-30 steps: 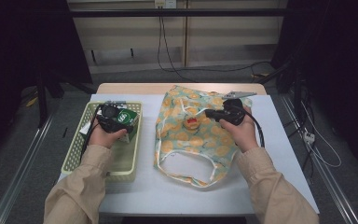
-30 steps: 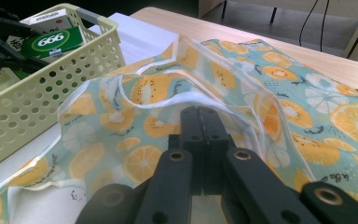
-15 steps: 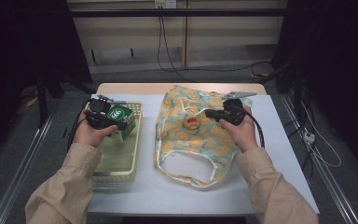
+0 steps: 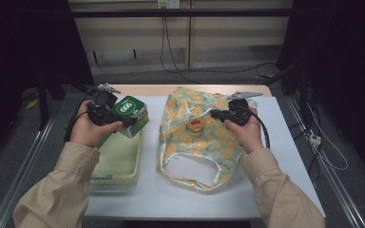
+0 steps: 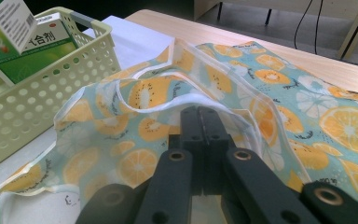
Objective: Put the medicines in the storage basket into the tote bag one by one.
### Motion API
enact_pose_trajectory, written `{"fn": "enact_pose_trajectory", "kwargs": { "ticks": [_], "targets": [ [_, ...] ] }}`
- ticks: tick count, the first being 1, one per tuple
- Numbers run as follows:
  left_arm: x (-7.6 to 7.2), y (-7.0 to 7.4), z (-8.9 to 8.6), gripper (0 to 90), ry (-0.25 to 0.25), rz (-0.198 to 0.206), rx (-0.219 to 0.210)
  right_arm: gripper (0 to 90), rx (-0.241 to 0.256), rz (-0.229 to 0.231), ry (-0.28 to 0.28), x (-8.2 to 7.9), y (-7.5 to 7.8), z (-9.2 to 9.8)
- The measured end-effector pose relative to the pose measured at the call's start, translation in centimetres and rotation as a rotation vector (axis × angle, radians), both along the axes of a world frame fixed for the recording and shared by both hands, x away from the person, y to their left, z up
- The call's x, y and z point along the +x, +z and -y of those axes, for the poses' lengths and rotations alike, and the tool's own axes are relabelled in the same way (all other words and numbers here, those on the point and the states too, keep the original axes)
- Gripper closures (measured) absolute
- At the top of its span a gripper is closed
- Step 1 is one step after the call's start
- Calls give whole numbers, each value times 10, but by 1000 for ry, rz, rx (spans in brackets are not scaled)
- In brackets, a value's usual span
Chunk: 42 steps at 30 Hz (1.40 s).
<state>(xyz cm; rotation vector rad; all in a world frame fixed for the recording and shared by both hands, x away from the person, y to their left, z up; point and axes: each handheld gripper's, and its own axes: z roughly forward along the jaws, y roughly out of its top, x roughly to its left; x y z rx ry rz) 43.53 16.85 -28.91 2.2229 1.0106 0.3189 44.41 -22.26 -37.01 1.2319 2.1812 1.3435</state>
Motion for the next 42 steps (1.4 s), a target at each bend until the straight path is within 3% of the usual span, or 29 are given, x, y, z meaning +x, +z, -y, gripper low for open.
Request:
{"fn": "enact_pose_trajectory", "kwargs": {
  "ticks": [5, 13, 19, 27, 33, 36, 42],
  "targets": [
    [-8, -4, 30, 168, -89, -4, -22, 900, 4, -2, -1, 0, 1, -1],
    [-17, -25, 82, 167, -203, -13, -39, 900, 10, 7, 1, -1, 3, -4],
    [-15, -49, 111, 167, -230, -41, -47, 900, 21, 11, 3, -1, 5, -7],
    [-6, -83, 139, 166, -233, -72, -12, 900, 25, 8, 7, 0, 5, -9],
    [3, -104, 148, 165, -205, -82, 11, 900, 30, 10, 9, 1, 7, -9],
    [7, -111, 149, 165, -174, -67, 2, 900, 32, 11, 13, 0, 8, -9],
    [11, -116, 154, 164, -150, -36, 24, 900, 30, 14, 14, -2, 10, -6]
  ]
}}
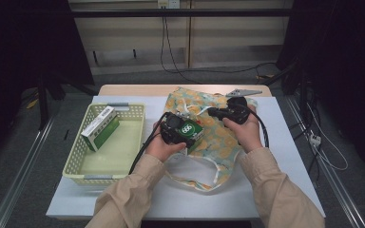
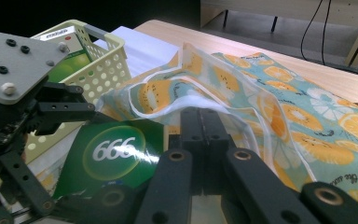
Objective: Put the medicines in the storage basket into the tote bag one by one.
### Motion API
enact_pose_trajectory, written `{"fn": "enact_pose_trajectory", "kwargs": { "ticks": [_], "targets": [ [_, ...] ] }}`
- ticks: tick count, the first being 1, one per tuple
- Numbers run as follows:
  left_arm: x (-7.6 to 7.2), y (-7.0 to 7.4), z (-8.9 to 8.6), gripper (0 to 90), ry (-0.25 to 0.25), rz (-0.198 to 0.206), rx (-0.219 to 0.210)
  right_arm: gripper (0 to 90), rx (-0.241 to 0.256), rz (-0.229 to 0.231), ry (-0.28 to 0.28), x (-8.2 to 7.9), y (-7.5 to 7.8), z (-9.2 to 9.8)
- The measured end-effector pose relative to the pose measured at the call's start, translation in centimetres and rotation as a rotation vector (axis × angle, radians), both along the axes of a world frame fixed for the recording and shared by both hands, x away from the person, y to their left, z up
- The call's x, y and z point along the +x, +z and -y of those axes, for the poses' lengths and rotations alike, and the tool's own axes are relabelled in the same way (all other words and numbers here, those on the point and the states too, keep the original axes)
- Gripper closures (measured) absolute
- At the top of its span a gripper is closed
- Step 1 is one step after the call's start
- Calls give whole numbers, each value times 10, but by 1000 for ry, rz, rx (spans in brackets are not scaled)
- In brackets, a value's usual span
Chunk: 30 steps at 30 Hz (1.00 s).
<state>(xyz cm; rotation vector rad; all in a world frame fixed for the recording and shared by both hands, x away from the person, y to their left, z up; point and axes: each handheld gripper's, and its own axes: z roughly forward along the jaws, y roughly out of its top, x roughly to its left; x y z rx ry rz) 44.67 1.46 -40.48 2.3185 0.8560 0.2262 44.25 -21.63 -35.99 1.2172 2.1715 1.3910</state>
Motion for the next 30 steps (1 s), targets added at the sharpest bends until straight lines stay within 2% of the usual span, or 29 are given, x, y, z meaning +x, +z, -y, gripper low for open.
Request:
{"fn": "enact_pose_trajectory", "kwargs": {
  "ticks": [1, 3, 4, 5, 7, 8, 17, 19, 30],
  "targets": [
    [1, 0, 1, 164, 2, -5, -1, 900, 1, -1, -1, 0, 0, 0],
    [1, -1, 2, 163, 13, 16, 0, 900, 0, 0, 0, -1, 0, 0],
    [2, -1, 4, 163, 29, 26, 14, 900, 1, -1, 1, -1, 1, 0],
    [3, -1, 4, 163, 16, 22, 13, 900, 1, 0, 2, -1, 1, 0],
    [4, -2, 8, 162, 34, 40, 26, 900, 3, -2, 2, -1, 1, 0],
    [5, -3, 8, 162, 26, 36, 22, 900, 1, 0, 4, -1, 1, 0],
    [14, -10, 16, 161, 73, 52, -20, 900, 2, -6, 9, -3, 1, 1],
    [16, -11, 17, 161, 91, 66, -21, 900, 4, -5, 11, -2, 0, 0],
    [25, -15, 21, 152, 118, 95, -49, 900, -3, -8, 13, -1, -1, -1]
  ]
}}
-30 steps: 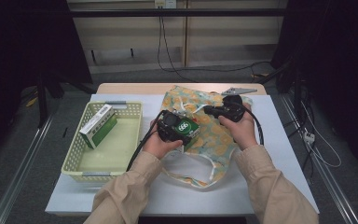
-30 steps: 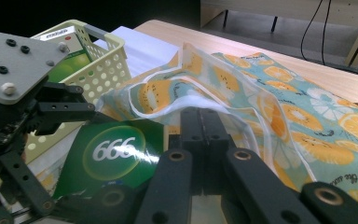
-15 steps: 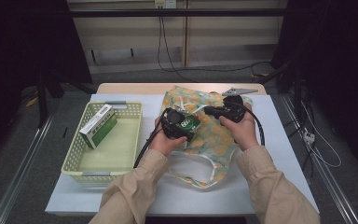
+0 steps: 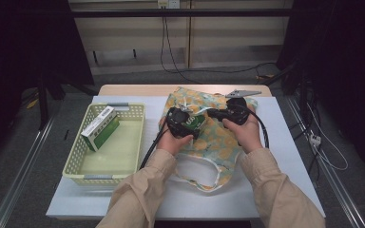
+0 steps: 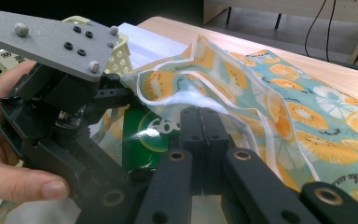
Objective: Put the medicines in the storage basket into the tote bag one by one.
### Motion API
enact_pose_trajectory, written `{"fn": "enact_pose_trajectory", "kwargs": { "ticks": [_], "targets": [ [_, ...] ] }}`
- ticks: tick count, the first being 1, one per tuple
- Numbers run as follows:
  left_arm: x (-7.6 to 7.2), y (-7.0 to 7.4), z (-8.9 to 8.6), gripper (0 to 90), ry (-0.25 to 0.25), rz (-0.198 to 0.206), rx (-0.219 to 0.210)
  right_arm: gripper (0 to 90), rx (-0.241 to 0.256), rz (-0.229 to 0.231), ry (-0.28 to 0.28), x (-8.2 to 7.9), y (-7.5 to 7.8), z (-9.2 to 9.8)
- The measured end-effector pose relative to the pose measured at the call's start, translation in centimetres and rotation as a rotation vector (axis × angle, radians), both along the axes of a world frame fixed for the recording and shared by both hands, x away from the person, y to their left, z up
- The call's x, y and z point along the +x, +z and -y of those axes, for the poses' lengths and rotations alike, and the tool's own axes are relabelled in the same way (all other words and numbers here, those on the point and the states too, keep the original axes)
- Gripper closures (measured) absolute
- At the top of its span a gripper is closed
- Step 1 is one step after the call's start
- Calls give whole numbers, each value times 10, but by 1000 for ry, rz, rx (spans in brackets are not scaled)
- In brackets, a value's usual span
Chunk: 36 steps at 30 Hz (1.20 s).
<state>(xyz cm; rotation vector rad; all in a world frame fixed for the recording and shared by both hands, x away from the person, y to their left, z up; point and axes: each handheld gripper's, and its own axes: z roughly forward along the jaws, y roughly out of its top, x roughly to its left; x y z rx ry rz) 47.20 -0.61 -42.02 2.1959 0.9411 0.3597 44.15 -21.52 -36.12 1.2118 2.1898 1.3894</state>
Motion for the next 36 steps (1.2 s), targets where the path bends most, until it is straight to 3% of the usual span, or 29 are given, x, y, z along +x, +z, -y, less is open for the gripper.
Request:
{"fn": "enact_pose_trajectory", "kwargs": {
  "ticks": [8, 13, 18, 21, 25, 27, 29, 34, 36],
  "targets": [
    [4, 0, 6, 150, 10, 3, 13, 900, -7, -6, -11, 0, -1, 0],
    [1, 2, 5, 134, -15, -4, 13, 900, -2, -8, -15, 0, -2, 2],
    [-9, 9, -3, 120, -55, -12, 26, 900, -3, -8, -20, -1, -4, 3],
    [-16, 13, -10, 120, -56, -15, 3, 900, -3, -9, -23, 0, -5, 3],
    [-24, 25, -19, 120, -62, 10, 5, 900, -1, -7, -25, 1, -5, 1],
    [-26, 29, -22, 118, -64, -2, -15, 900, -3, -9, -22, 1, -6, -1],
    [-28, 32, -24, 120, -64, -3, 10, 900, -5, -9, -21, 1, -7, -1],
    [-40, 34, -35, 208, -65, -21, 19, 900, -6, -9, -19, 0, -6, 0],
    [-45, 35, -39, 311, -79, -22, 23, 900, -7, -10, -21, 0, -5, 1]
  ]
}}
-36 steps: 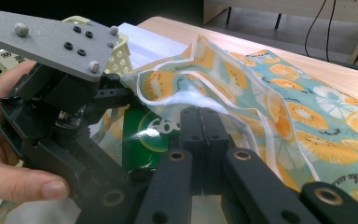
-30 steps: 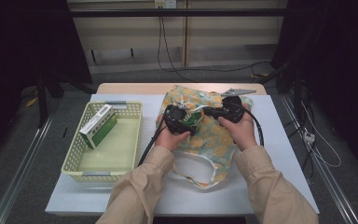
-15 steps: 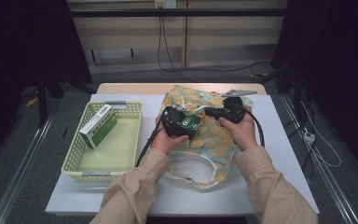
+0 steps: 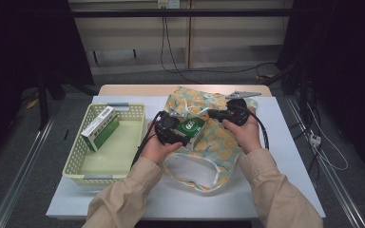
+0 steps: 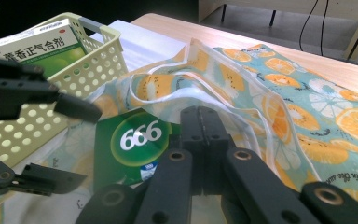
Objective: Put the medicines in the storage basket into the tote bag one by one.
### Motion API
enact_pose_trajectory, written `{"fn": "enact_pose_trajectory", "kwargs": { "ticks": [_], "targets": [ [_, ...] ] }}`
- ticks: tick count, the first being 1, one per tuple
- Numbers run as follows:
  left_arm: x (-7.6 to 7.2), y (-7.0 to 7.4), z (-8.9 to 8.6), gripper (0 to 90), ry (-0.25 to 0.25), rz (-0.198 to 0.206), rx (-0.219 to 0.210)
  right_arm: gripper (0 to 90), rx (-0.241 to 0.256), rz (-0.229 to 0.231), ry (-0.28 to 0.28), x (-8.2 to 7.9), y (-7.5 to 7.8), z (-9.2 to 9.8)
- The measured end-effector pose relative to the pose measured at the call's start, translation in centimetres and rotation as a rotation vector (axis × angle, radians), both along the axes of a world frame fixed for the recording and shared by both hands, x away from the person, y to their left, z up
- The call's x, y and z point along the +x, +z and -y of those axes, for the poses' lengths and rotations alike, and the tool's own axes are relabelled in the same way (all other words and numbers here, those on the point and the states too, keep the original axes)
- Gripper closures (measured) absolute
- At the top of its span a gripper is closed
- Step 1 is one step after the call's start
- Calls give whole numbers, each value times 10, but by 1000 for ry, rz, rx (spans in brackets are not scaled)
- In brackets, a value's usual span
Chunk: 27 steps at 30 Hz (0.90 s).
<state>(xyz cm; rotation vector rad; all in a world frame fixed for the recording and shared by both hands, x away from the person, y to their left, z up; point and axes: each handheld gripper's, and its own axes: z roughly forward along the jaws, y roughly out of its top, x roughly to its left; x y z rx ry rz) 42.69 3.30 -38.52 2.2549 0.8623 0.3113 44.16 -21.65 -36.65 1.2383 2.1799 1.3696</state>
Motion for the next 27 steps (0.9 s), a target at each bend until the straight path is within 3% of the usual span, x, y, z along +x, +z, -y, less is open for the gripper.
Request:
{"fn": "enact_pose_trajectory", "kwargs": {
  "ticks": [2, 4, 5, 7, 9, 10, 12, 14, 27],
  "targets": [
    [-6, 0, -4, 402, -12, -9, -4, 900, 4, -1, -2, 0, 0, 1],
    [-13, 1, -6, 515, -24, 11, 26, 900, 4, 0, -2, 0, 0, 0],
    [-14, 1, -7, 586, -33, 12, 21, 900, 3, 1, -1, 0, 0, 0],
    [-18, 0, -6, 778, -65, -12, 7, 900, 4, 0, 0, -1, 0, -1],
    [-17, -6, -3, 867, -101, -64, -11, 900, 3, 4, 2, -1, 1, -2],
    [-15, -10, -1, 900, -106, -64, -13, 900, 4, 3, 2, -1, 1, -3],
    [-12, -16, 3, 900, -99, -55, 16, 900, 2, 2, 6, -2, 1, -3],
    [-7, -22, 7, 900, -92, -57, 3, 900, -1, 1, 7, -3, 2, -3],
    [27, -35, 33, 900, 17, 23, -50, 900, 5, -1, 13, -3, 0, -2]
  ]
}}
